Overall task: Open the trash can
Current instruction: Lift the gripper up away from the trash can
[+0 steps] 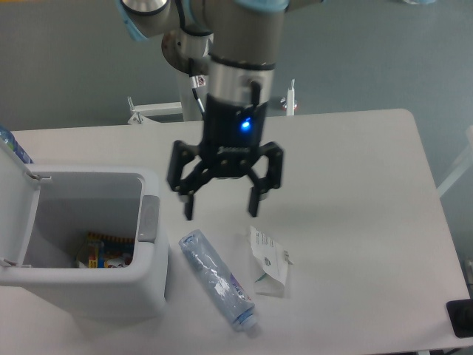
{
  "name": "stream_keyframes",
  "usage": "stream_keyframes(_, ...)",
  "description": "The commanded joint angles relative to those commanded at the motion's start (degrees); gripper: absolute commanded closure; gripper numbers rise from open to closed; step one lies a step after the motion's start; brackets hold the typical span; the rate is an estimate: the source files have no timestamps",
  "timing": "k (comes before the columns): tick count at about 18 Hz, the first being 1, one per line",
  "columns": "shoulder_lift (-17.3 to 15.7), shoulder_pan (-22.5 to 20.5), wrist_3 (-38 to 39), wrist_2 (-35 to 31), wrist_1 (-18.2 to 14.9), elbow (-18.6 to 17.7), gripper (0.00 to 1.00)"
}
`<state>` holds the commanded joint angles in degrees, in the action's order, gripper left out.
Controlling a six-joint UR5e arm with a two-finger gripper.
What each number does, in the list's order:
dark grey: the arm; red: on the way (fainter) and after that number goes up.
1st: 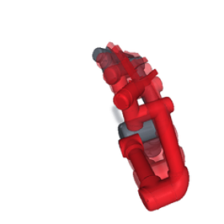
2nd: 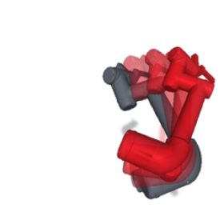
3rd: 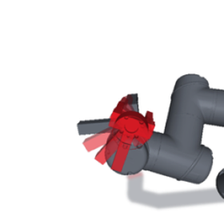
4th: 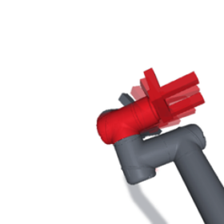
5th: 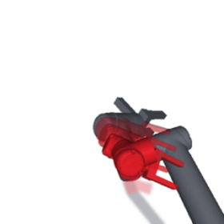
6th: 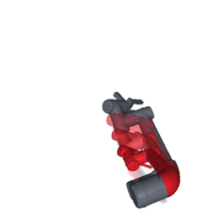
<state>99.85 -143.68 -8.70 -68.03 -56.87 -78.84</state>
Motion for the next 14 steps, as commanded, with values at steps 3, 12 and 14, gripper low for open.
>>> stream_keyframes(3,-0.7,-3.2,-1.7,0.0,0.1,0.3,0.0)
stream_keyframes(12,-2.3,-5.3,-23.6,-16.0,-1.1,-3.1,0.0)
stream_keyframes(14,-3.0,-5.2,-26.5,-17.3,-1.1,-4.4,0.0)
